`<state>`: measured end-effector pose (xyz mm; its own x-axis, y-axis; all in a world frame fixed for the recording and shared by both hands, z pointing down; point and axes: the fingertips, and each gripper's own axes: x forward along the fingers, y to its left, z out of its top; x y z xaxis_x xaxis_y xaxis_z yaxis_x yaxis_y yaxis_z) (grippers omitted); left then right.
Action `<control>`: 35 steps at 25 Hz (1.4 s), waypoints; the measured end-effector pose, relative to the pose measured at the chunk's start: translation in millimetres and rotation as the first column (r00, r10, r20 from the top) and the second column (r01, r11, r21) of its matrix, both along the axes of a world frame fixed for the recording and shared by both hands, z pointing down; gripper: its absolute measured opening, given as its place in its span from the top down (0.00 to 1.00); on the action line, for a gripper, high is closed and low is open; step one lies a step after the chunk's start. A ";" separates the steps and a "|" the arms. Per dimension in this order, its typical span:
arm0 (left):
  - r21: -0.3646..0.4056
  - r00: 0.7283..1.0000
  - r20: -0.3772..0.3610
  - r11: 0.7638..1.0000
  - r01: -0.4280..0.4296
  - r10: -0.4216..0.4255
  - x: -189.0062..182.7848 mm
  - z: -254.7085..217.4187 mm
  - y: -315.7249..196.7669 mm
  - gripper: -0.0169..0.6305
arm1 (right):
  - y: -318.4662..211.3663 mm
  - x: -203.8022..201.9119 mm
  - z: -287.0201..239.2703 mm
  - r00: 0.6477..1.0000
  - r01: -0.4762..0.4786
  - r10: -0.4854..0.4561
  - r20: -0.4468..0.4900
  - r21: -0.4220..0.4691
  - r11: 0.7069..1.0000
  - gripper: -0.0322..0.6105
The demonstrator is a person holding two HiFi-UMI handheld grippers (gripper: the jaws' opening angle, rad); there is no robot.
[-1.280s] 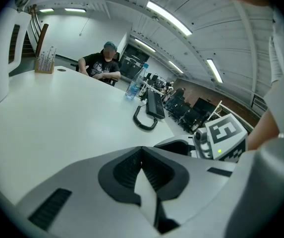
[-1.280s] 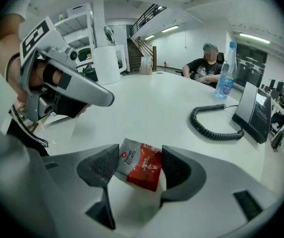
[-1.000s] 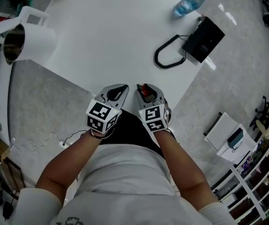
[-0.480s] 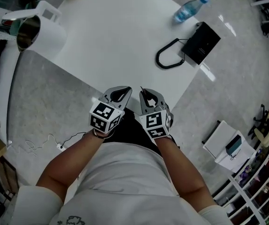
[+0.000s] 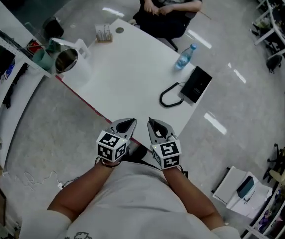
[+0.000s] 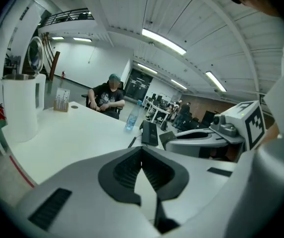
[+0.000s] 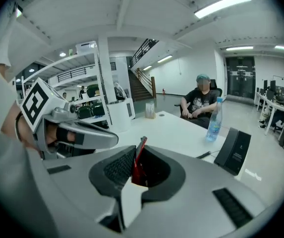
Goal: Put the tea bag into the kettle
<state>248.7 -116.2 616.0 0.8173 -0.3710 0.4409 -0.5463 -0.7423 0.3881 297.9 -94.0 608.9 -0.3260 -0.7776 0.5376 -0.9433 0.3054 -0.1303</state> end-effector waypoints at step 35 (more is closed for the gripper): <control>0.115 0.946 -0.133 0.943 0.312 -0.297 -190.4 -88.7 -61.6 0.96 | -87.0 -218.5 -81.8 0.939 0.343 -0.343 -0.028 0.165 0.925 0.87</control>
